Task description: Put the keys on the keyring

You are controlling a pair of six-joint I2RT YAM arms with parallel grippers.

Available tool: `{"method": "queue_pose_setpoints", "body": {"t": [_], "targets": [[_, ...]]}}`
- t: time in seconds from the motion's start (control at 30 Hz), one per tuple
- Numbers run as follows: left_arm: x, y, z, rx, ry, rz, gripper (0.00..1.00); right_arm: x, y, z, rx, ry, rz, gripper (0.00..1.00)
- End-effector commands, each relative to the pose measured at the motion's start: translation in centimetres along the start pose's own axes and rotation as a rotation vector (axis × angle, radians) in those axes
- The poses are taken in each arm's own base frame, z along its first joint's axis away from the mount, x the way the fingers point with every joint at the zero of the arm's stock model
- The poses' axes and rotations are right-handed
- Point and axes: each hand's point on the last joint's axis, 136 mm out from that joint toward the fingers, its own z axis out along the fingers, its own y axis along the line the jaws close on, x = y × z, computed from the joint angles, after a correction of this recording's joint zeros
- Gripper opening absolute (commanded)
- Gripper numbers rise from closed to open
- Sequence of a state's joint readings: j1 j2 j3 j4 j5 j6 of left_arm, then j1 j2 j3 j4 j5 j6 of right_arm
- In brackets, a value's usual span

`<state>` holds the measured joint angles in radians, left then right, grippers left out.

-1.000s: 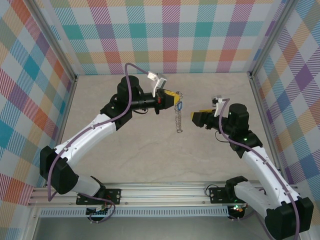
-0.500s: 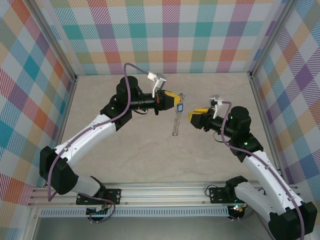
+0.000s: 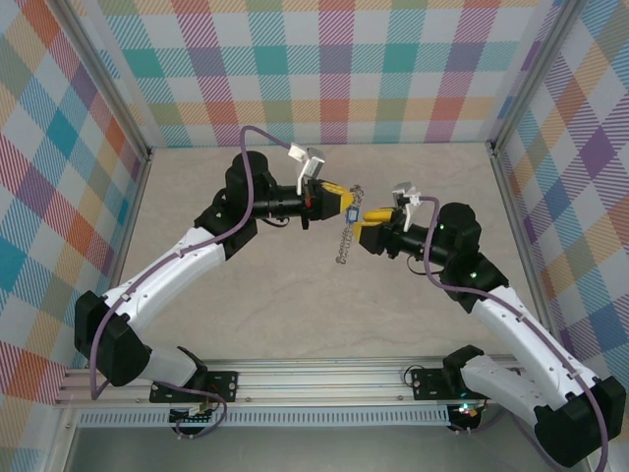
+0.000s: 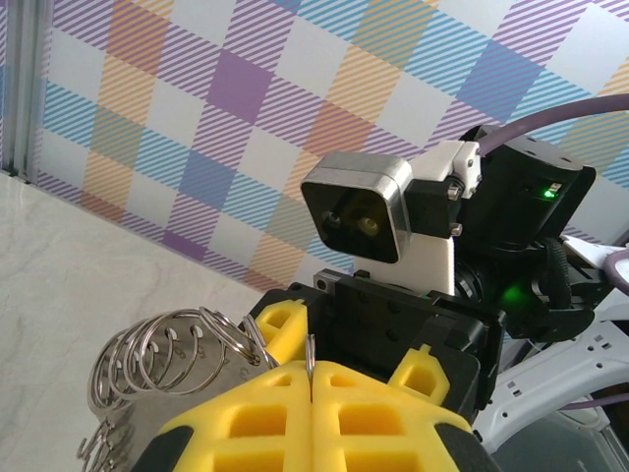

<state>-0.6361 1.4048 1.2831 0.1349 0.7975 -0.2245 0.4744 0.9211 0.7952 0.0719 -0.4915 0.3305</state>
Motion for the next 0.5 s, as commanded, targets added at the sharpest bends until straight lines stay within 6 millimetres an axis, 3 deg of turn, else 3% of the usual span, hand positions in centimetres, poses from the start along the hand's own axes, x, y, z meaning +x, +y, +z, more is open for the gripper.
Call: {"method": "queue_pose_setpoints", "body": {"t": [0.0, 0.33, 0.47], "targets": [[-2.2, -2.1, -1.0, 0.049, -0.058, 0.063, 0.0, -2.3, 1.4, 0.1, -0.04, -0.053, -0.079, 0.55], [-2.2, -2.3, -1.0, 0.058, -0.063, 0.064, 0.0, -2.9, 2.0, 1.3, -0.069, -0.047, -0.095, 0.53], [-2.3, -2.2, -1.0, 0.054, -0.065, 0.064, 0.0, -2.8, 2.2, 1.5, -0.076, -0.04, -0.102, 0.37]]}}
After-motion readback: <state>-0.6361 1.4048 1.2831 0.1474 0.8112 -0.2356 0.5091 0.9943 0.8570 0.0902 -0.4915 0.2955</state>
